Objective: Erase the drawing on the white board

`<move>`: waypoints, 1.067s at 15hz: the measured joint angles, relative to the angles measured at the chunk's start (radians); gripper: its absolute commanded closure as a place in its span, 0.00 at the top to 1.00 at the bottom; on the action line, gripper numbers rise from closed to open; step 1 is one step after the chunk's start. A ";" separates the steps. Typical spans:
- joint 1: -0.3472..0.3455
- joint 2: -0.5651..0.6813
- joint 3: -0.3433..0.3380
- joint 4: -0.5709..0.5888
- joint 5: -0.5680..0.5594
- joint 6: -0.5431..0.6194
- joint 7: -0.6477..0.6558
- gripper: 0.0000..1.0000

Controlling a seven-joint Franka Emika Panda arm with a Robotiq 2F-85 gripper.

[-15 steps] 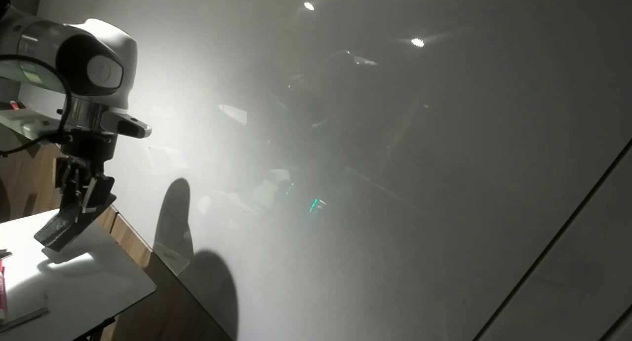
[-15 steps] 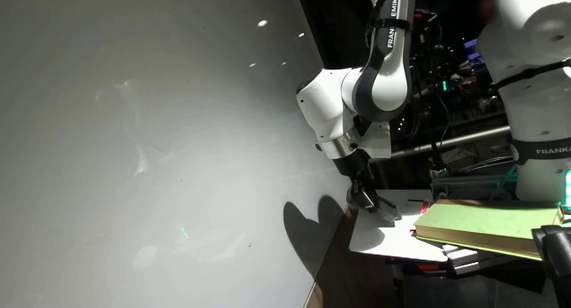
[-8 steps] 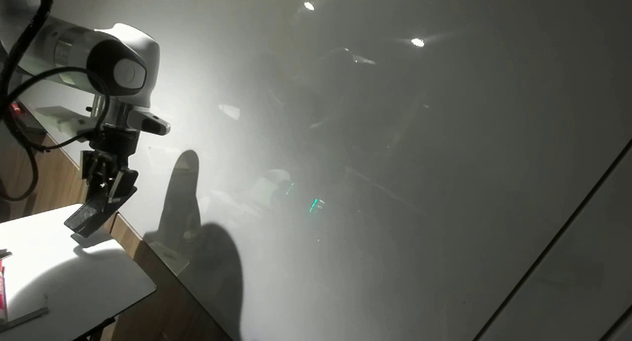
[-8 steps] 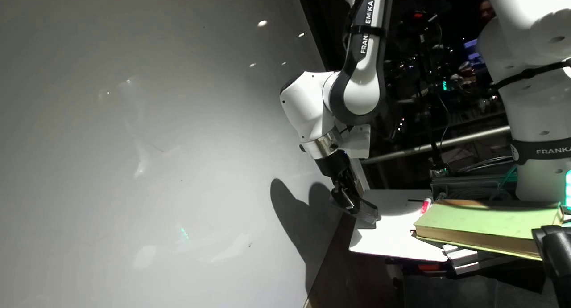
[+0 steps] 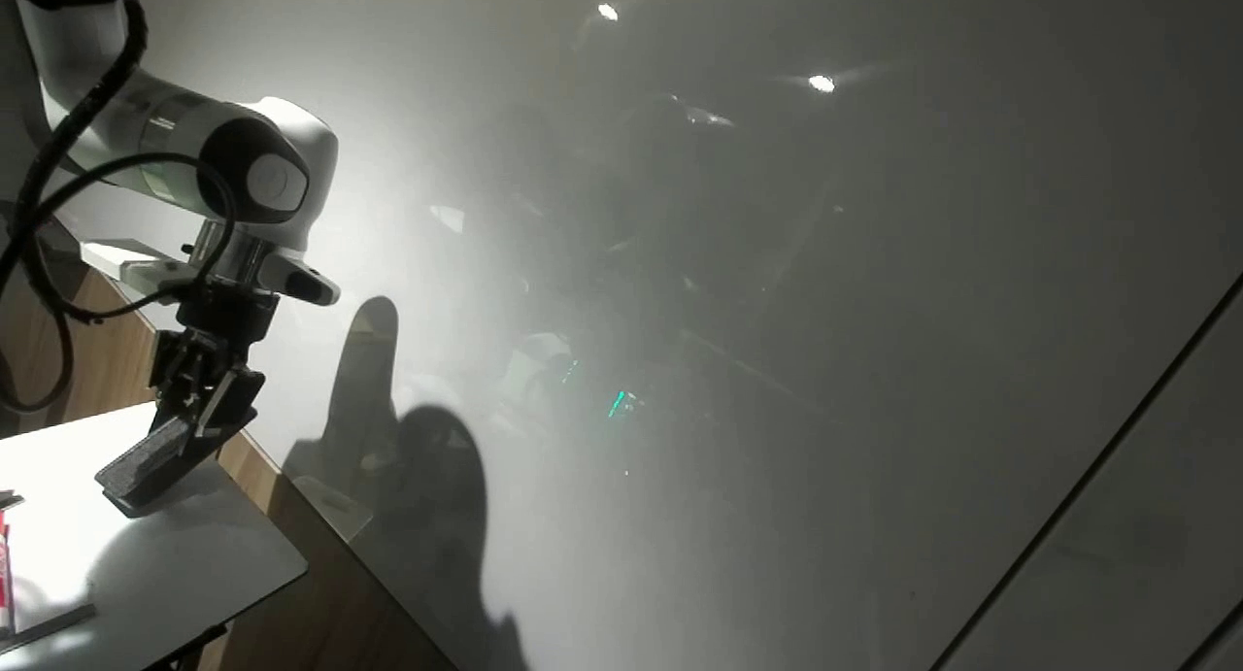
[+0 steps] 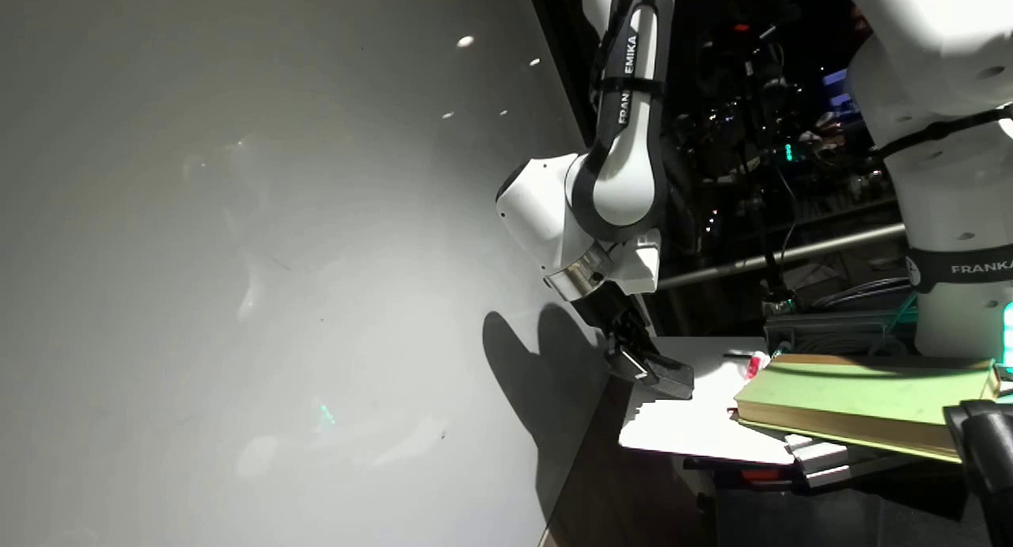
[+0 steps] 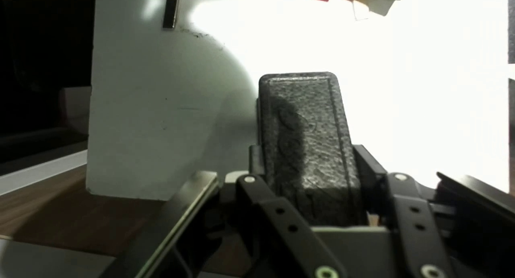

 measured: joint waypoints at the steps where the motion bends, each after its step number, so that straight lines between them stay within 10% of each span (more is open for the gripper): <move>1: 0.000 0.009 -0.005 0.004 0.000 -0.004 0.000 0.30; 2: 0.000 0.012 -0.008 0.008 0.000 -0.012 0.000 0.30; 3: 0.000 0.013 -0.010 0.011 0.000 -0.019 0.000 0.76; 7: 0.000 0.021 -0.020 0.013 0.001 -0.023 0.000 0.99; 16: 0.000 0.062 -0.042 0.021 0.001 -0.023 0.000 1.00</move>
